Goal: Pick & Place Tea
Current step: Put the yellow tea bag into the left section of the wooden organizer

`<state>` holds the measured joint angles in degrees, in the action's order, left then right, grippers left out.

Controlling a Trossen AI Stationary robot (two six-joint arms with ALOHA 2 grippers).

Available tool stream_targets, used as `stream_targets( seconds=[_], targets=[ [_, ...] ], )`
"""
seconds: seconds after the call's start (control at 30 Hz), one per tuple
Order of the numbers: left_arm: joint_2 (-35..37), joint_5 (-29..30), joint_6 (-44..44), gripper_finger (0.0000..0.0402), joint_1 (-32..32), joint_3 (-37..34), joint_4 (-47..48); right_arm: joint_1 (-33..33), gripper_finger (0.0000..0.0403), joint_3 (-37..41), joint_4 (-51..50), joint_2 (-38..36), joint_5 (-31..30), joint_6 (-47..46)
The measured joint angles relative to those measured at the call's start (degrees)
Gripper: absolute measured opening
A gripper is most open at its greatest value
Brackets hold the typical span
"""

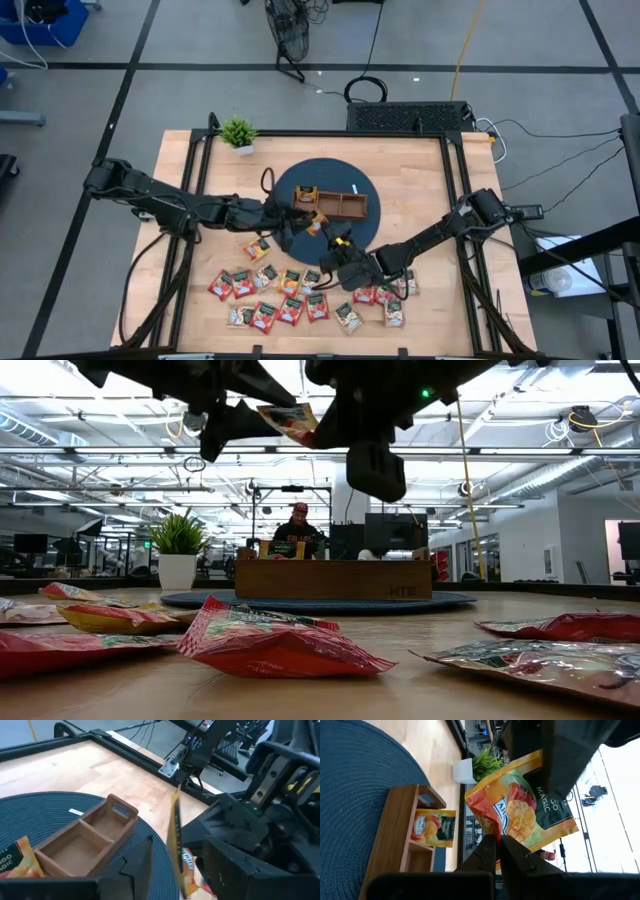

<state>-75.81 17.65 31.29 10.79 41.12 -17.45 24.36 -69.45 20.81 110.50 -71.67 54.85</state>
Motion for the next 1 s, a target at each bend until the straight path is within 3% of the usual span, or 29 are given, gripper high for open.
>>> stream_targets(
  seconds=[0.23,0.33,0.43,0.6,0.73,0.83,0.9,1.0],
  targets=[
    [0.02,-1.1,-2.52,0.0169,0.0,0.0,-0.71,-0.19,0.0,0.63,0.79,0.0,-0.16,-0.08],
    [0.02,-1.1,-5.31,0.0117,0.0,0.0,-0.72,-0.19,0.0,1.02,1.23,0.0,-0.1,-0.13],
    [0.02,-1.06,-10.46,0.0028,-0.02,0.0,-0.72,-0.17,0.0005,1.07,1.26,0.0,-0.03,-1.78],
    [0.02,0.66,-26.38,0.0005,0.09,-0.02,-0.24,-0.17,0.0028,1.11,1.2,0.0,3.28,-11.48],
    [0.9,7.21,-46.2,0.0004,0.9,-0.04,0.41,0.33,0.005,1.11,-3.25,-0.17,11.63,-25.73],
    [0.96,8.54,-57.63,0.0004,0.68,-0.02,2.48,0.5,0.0066,1.16,-12.12,-2.12,24.26,-38.45],
    [0.81,8.36,-61.54,0.0004,-0.52,-0.07,4.15,-0.25,0.0076,1.5,-16.47,-4.39,34.04,-45.33],
    [0.94,3.3,-62.71,0.0003,-3.9,-0.07,6.75,-1.68,0.0089,5.11,-16.66,-8.57,44.64,-49.58]
  ],
)
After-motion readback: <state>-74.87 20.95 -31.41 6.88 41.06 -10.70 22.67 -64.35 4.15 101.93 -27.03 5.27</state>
